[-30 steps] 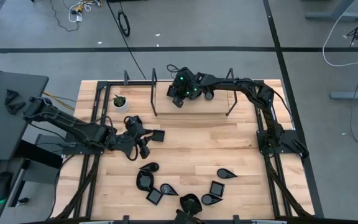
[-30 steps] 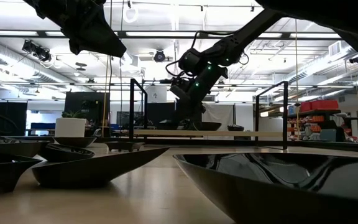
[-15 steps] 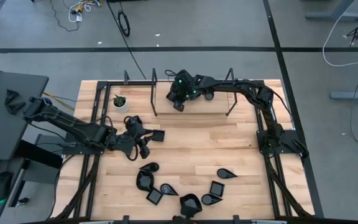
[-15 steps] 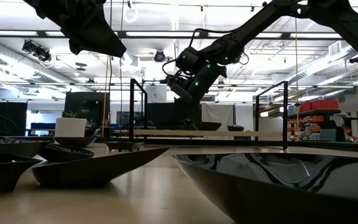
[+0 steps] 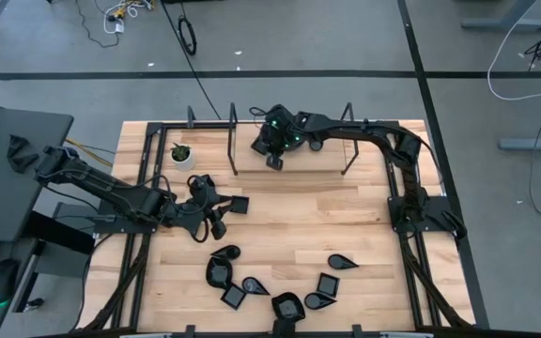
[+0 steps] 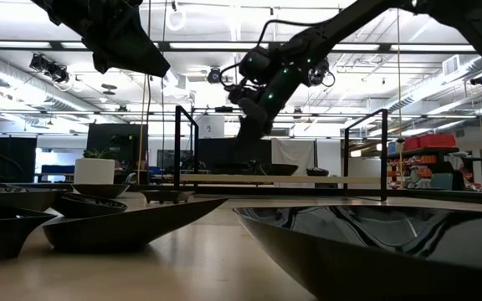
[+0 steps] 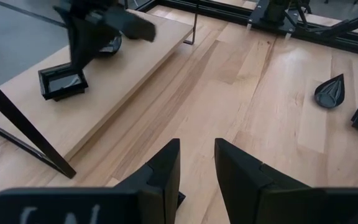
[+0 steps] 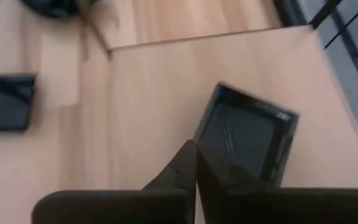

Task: Pick & Place Mini shaped plates
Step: Stack the black square bowl on top of the other black square bowl on the shelf

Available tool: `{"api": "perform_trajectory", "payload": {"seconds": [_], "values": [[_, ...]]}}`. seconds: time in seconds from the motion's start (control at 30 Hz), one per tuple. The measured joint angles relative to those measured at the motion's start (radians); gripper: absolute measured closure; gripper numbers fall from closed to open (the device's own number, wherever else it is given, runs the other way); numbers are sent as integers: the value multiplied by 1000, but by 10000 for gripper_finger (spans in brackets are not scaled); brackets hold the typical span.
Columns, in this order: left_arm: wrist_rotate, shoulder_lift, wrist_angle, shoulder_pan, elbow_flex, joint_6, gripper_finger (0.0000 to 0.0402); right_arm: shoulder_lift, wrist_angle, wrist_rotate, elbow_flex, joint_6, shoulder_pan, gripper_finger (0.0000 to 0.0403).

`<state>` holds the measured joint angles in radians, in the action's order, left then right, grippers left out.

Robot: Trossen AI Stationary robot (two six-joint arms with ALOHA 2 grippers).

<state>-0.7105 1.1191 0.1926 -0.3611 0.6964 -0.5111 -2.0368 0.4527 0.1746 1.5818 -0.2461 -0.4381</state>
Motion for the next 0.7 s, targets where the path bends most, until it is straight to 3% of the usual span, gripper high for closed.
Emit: {"api": "perform_trajectory", "payload": {"seconds": [0.2, 0.43, 0.7], "values": [[0, 0, 0, 0, 0, 0, 296, 4, 144, -9, 0, -33, 14, 392], [0, 0, -1, 0, 0, 0, 296, -12, 100, -149, 1, -25, 3, 392], [0, 0, -1, 0, 0, 0, 296, -22, 114, -114, 0, -24, -7, 392]]}}
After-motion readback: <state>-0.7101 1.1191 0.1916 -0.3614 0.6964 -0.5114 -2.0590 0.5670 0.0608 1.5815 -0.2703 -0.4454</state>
